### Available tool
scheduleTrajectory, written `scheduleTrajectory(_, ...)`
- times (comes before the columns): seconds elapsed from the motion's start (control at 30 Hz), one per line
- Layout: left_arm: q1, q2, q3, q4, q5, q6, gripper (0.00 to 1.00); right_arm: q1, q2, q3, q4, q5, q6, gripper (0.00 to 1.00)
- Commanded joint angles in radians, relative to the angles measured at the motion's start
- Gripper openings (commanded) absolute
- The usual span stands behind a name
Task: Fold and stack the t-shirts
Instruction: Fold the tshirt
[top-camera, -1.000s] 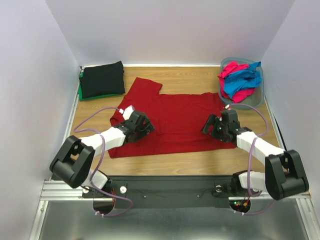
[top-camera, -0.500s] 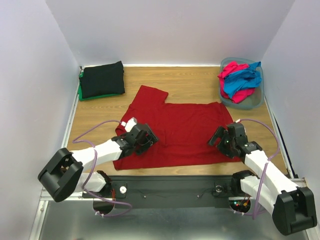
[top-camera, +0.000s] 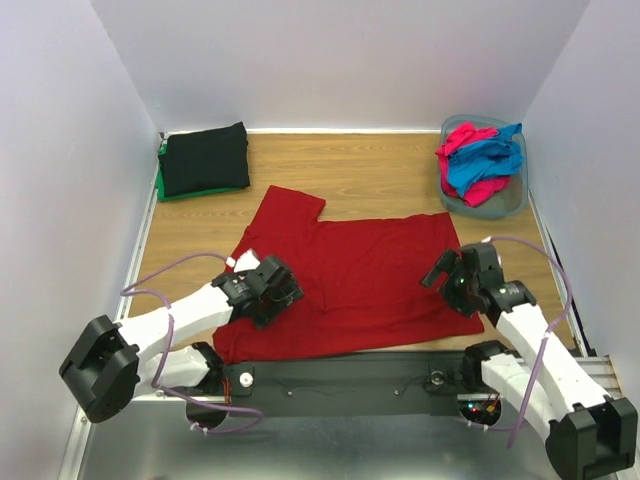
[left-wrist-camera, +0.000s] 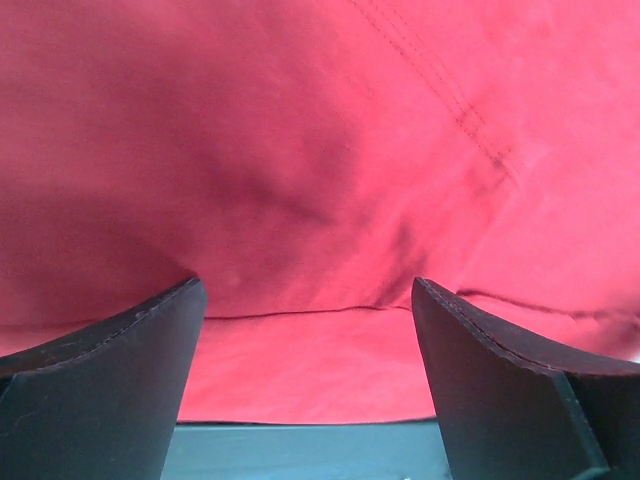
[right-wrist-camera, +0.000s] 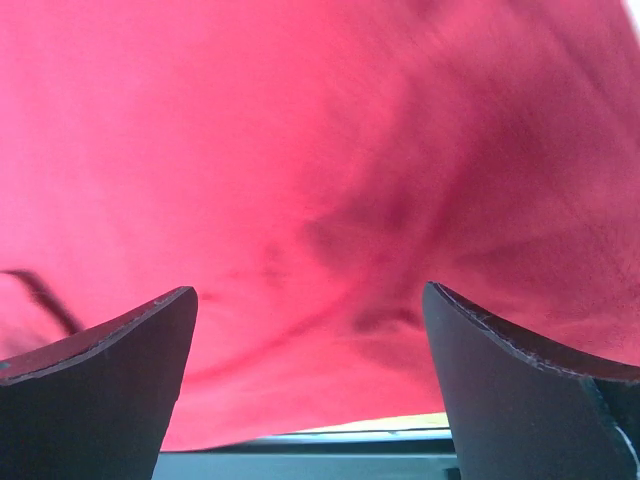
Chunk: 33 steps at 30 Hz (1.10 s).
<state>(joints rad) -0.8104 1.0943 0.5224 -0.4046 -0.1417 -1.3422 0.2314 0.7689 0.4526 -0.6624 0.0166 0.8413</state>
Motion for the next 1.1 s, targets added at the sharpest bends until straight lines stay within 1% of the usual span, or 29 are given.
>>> scheduleTrajectory(0.0,-0.003,-0.014,0.187,-0.160,-0.185,0.075,0.98,0.009,0.015,0.234,0.026,0.100,-0.065,1.00)
scheduleTrajectory(0.1,0.008,0.038,0.302,-0.200,-0.283,0.139,0.98,0.009,0.068,0.328,0.044,0.160,-0.117,1.00)
scheduleTrajectory(0.13,0.017,0.056,0.383,-0.210,-0.324,0.159,0.98,0.009,0.113,0.349,0.056,0.167,-0.129,1.00)
scheduleTrajectory(0.17,0.045,0.073,0.421,-0.209,-0.341,0.193,0.99,0.009,0.139,0.386,0.085,0.172,-0.146,1.00)
scheduleTrajectory(0.2,0.059,0.113,0.456,-0.182,-0.355,0.266,0.98,0.009,0.167,0.403,0.096,0.177,-0.157,1.00)
scheduleTrajectory(0.23,0.080,0.134,0.488,-0.165,-0.358,0.267,0.98,0.009,0.203,0.426,0.104,0.187,-0.168,1.00)
scheduleTrajectory(0.27,0.138,0.160,0.549,-0.139,-0.342,0.358,0.98,0.008,0.274,0.467,0.110,0.218,-0.188,1.00)
scheduleTrajectory(0.3,0.167,0.215,0.579,-0.096,-0.328,0.395,0.98,0.009,0.318,0.498,0.110,0.230,-0.202,1.00)
scheduleTrajectory(0.33,0.228,0.249,0.641,-0.071,-0.303,0.453,0.98,0.009,0.393,0.547,0.113,0.262,-0.220,1.00)
scheduleTrajectory(0.37,0.229,0.284,0.677,-0.071,-0.300,0.480,0.98,0.009,0.435,0.548,0.113,0.263,-0.225,1.00)
scheduleTrajectory(0.4,0.278,0.362,0.709,-0.059,-0.300,0.500,0.98,0.011,0.467,0.593,0.113,0.296,-0.219,1.00)
scheduleTrajectory(0.43,0.299,0.407,0.788,-0.057,-0.299,0.526,0.98,0.009,0.496,0.610,0.116,0.316,-0.212,1.00)
scheduleTrajectory(0.47,0.338,0.499,0.832,-0.054,-0.289,0.573,0.98,0.008,0.554,0.632,0.116,0.341,-0.211,1.00)
scheduleTrajectory(0.5,0.350,0.548,0.873,-0.051,-0.283,0.601,0.98,0.009,0.576,0.659,0.118,0.353,-0.209,1.00)
scheduleTrajectory(0.53,0.362,0.603,0.971,-0.059,-0.274,0.623,0.98,0.009,0.599,0.673,0.124,0.371,-0.205,1.00)
scheduleTrajectory(0.57,0.376,0.657,1.031,-0.074,-0.272,0.641,0.98,0.009,0.616,0.681,0.130,0.381,-0.206,1.00)
scheduleTrajectory(0.6,0.388,0.770,1.095,-0.127,-0.283,0.669,0.98,0.009,0.647,0.695,0.135,0.396,-0.211,1.00)
scheduleTrajectory(0.63,0.395,0.829,1.233,-0.161,-0.315,0.678,0.98,0.009,0.661,0.701,0.138,0.405,-0.214,1.00)
scheduleTrajectory(0.7,0.404,0.941,1.374,-0.229,-0.341,0.689,0.98,0.009,0.682,0.709,0.141,0.413,-0.229,1.00)
scheduleTrajectory(0.73,0.408,1.039,1.437,-0.276,-0.348,0.707,0.98,0.009,0.697,0.710,0.142,0.416,-0.234,1.00)
scheduleTrajectory(0.77,0.416,1.084,1.550,-0.296,-0.349,0.713,0.98,0.009,0.705,0.709,0.145,0.421,-0.237,1.00)
scheduleTrajectory(0.8,0.419,1.155,1.596,-0.310,-0.342,0.738,0.98,0.009,0.717,0.709,0.147,0.430,-0.243,1.00)
scheduleTrajectory(0.87,0.431,1.214,1.692,-0.324,-0.308,0.745,0.98,0.008,0.731,0.709,0.147,0.447,-0.248,1.00)
scheduleTrajectory(0.93,0.436,1.260,1.713,-0.321,-0.295,0.746,0.96,0.008,0.744,0.716,0.149,0.456,-0.248,1.00)
scheduleTrajectory(1.07,0.442,1.296,1.671,-0.248,-0.295,0.756,0.92,0.009,0.790,0.730,0.153,0.450,-0.251,1.00)
